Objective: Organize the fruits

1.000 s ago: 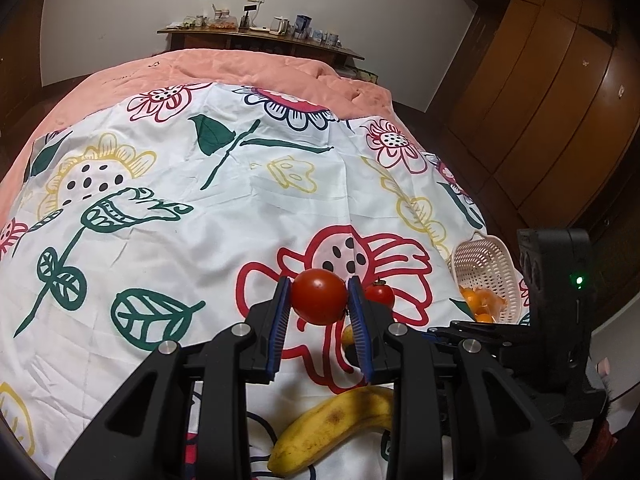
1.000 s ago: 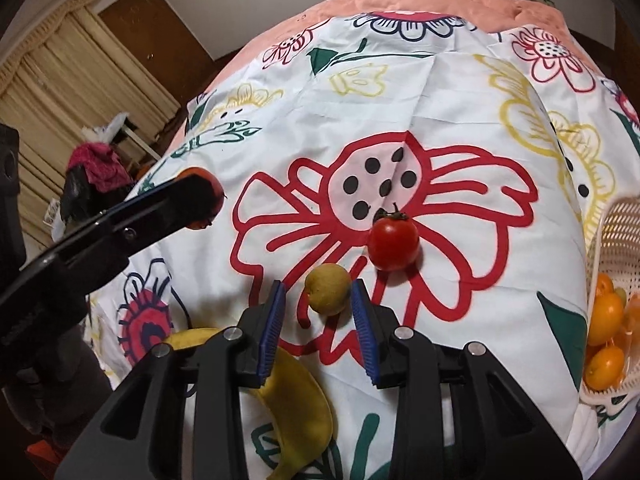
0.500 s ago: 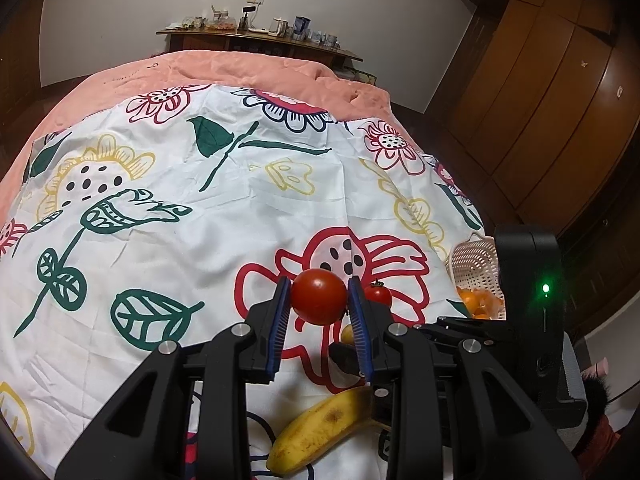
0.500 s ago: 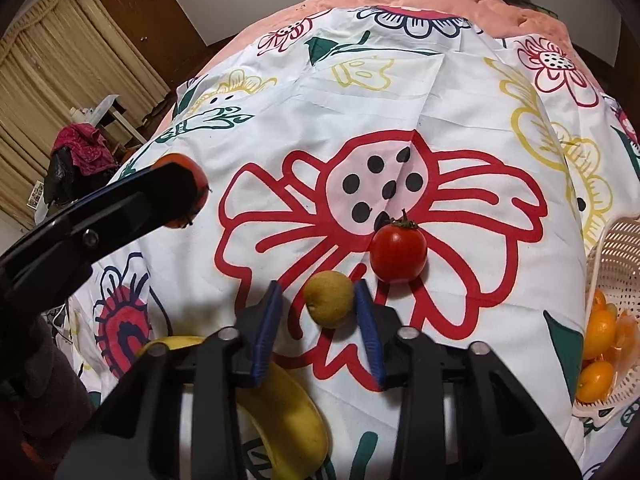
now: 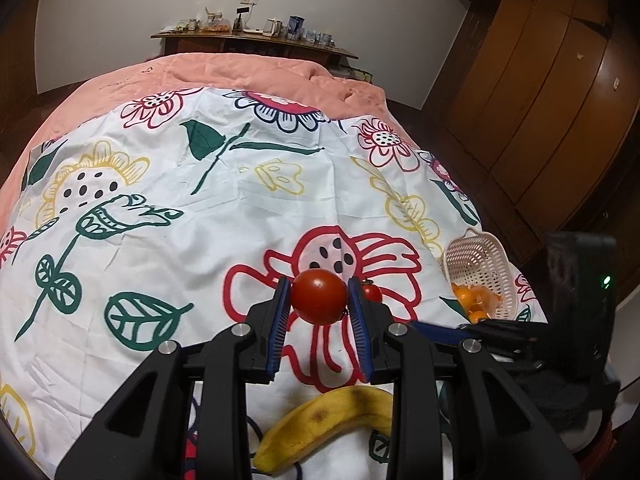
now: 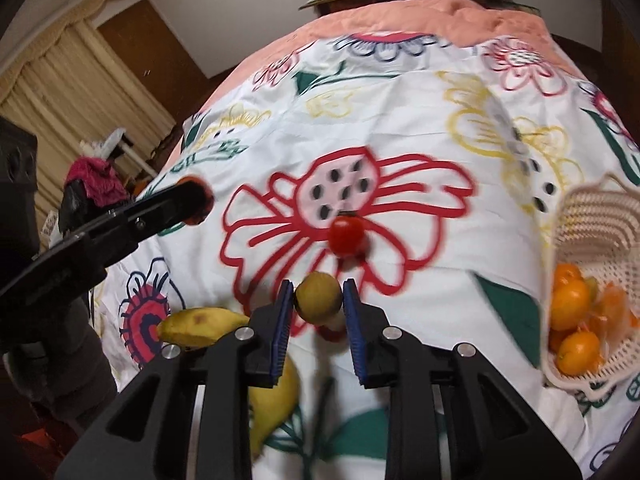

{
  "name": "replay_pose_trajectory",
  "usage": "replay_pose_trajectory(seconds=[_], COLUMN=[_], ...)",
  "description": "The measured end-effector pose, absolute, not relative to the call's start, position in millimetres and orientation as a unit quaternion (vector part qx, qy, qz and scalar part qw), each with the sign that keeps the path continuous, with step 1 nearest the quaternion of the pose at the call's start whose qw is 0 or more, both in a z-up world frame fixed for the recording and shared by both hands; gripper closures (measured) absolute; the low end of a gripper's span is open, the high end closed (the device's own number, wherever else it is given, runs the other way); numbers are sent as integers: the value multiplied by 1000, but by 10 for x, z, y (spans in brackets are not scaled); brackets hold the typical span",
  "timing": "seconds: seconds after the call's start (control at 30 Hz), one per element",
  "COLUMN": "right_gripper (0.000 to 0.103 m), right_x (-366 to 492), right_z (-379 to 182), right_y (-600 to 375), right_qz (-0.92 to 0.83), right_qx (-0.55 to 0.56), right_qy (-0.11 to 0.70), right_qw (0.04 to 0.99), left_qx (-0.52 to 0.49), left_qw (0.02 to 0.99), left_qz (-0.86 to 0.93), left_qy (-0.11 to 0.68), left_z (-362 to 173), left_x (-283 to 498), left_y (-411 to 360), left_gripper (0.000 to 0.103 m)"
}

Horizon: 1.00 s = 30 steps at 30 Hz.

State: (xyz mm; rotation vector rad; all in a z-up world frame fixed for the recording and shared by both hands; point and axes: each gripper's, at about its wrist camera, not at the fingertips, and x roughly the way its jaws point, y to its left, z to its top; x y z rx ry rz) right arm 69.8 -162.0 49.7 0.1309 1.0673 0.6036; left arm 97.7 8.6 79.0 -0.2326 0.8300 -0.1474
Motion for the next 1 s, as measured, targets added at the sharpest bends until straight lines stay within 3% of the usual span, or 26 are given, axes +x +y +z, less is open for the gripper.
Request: replay_pose_trajectory(seconds=[0.53,1.0], right_gripper=[77,75], right_x=[797,733], right_z=[430,505], right_y=[-2956,-1766], right_qz=[175,292], right_qx=[163,96], right_qy=[488,496], right_qw=[840,812], left_qx=[-88,-107], left_qw=[906,909], left_qz=[-81,-69], left_qy=[407,397], left_z=[850,896], left_x=[1040,1001], left_y=[-173,30], left_gripper=[73,73])
